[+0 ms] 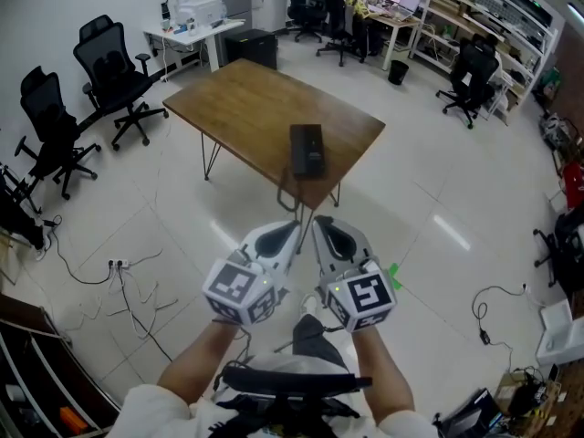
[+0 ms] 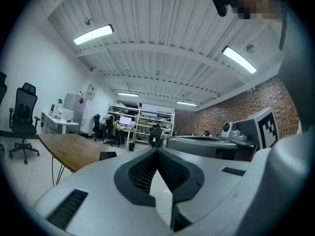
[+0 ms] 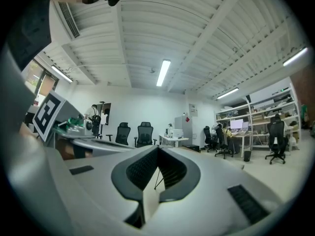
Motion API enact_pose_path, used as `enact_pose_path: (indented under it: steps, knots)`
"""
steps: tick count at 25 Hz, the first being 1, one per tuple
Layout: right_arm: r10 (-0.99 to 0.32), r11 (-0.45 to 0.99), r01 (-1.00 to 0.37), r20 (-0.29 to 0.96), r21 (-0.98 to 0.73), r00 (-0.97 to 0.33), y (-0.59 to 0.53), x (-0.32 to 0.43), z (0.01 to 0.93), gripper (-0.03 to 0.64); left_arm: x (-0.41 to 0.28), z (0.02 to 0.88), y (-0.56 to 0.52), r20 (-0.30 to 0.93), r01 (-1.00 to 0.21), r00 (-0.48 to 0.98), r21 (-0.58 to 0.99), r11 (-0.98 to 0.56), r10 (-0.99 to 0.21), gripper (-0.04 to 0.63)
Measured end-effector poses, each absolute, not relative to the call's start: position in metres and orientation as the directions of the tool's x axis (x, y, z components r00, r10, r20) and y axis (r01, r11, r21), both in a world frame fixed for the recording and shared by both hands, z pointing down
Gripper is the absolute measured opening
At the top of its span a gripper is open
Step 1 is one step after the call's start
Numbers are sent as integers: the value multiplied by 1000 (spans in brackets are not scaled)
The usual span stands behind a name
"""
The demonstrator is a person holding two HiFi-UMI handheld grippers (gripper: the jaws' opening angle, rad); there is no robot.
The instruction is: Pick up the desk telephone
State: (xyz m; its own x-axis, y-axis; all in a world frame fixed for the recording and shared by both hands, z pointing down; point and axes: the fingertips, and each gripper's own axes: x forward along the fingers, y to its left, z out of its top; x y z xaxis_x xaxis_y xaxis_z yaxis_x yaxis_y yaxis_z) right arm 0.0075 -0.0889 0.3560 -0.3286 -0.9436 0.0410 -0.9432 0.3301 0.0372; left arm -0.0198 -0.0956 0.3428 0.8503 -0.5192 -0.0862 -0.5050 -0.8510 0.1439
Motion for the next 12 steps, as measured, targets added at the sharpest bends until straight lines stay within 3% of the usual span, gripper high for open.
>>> enact_pose_path:
  steps: [12]
  knots:
    - [-933, 356, -934, 62, 13, -355, -154, 35, 370, 0, 11, 358, -158, -44, -527, 842, 143, -838, -537, 4]
